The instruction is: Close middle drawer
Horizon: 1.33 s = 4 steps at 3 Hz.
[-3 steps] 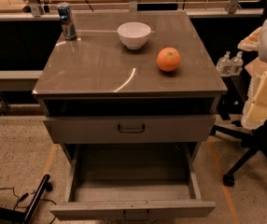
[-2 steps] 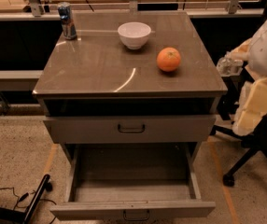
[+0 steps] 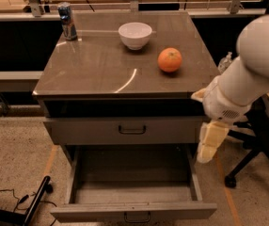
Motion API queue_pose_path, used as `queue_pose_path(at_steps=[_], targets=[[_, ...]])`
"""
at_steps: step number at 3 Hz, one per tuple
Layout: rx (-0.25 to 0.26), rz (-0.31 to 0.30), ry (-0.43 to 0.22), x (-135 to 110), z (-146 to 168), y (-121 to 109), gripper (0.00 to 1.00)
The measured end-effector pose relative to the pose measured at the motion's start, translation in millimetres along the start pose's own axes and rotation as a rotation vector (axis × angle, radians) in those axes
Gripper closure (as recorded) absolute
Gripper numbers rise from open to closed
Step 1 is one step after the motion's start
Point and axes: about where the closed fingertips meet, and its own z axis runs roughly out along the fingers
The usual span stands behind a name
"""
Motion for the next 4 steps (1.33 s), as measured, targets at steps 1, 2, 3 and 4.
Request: queue_pose_path(at_steps=[1, 2, 3, 4], targets=[[-0.062, -0.032, 0.001, 4.6, 79.2, 7.7, 0.0], [-0.127, -0.05, 0.011, 13.0, 135.8, 21.3, 0.0], [-0.186, -0.052, 0.022, 23.8, 167.3, 39.2, 0.0], [-0.26, -0.055, 0.038, 33.3, 200.6, 63.3, 0.0]])
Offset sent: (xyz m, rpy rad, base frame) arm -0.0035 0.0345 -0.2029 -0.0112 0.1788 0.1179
